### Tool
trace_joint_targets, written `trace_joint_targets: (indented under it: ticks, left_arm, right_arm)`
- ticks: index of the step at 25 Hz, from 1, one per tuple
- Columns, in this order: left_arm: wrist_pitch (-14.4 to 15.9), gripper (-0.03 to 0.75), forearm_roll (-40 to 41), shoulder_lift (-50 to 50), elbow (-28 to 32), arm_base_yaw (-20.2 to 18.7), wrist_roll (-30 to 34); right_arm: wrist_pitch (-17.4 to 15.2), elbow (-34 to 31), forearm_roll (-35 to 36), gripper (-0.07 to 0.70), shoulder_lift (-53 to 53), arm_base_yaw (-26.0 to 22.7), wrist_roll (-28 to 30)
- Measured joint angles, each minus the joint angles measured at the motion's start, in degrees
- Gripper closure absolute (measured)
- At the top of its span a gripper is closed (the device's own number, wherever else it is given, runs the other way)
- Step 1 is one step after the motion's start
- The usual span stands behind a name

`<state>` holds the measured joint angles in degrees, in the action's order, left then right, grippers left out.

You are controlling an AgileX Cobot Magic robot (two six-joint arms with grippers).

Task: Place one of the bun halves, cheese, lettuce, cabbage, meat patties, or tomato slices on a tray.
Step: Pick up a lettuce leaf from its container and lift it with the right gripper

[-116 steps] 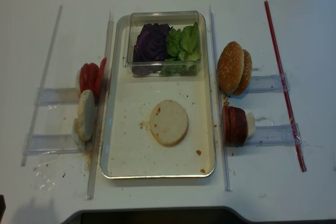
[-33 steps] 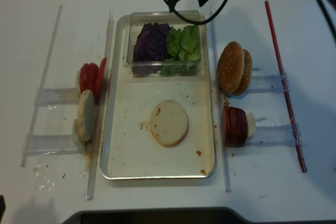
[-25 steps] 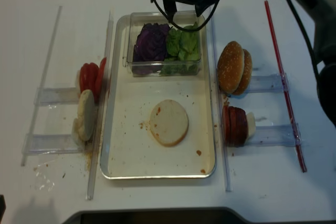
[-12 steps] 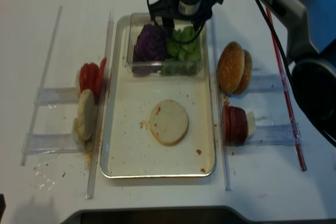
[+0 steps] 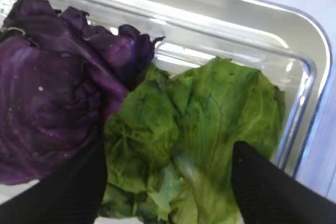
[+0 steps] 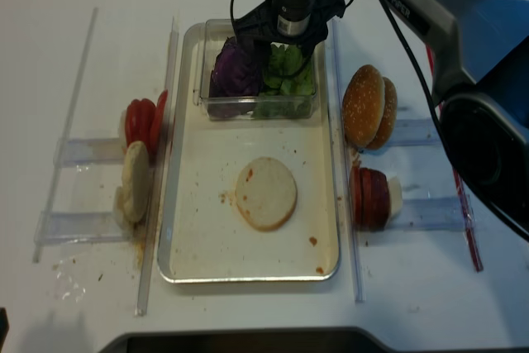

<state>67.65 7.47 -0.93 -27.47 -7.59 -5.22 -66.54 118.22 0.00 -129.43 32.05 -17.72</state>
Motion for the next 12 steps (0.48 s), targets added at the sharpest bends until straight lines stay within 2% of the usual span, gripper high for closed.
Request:
trace_joint_targets:
  ticks: [12]
  left_arm:
    - [0.0, 0.429, 0.0, 0.0, 0.0, 0.0, 0.0]
  right_arm:
    - [0.6, 0.2, 0.0, 0.151, -2.2, 0.0, 0.0]
